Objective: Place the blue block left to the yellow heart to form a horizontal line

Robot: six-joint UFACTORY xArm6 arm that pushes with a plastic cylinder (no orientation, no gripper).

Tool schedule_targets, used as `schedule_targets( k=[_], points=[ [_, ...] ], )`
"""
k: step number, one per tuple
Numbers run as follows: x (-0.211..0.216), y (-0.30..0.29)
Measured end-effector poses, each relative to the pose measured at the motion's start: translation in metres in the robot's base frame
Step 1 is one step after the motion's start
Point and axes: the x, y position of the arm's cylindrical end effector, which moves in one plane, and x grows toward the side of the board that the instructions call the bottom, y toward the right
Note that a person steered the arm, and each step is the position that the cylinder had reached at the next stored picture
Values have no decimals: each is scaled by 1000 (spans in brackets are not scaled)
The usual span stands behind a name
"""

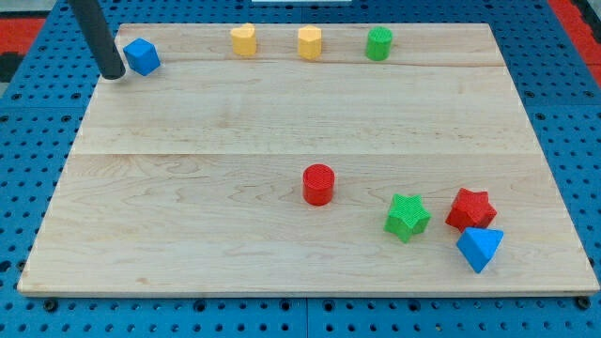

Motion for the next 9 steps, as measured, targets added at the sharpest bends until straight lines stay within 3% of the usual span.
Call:
schedule_targets(
  k=[3, 4, 5, 6, 8, 9],
  points=[
    [-27, 61],
    [-28, 30],
    [-23, -44],
    [-51, -31],
    [-50, 51],
    [-14, 58]
  ],
)
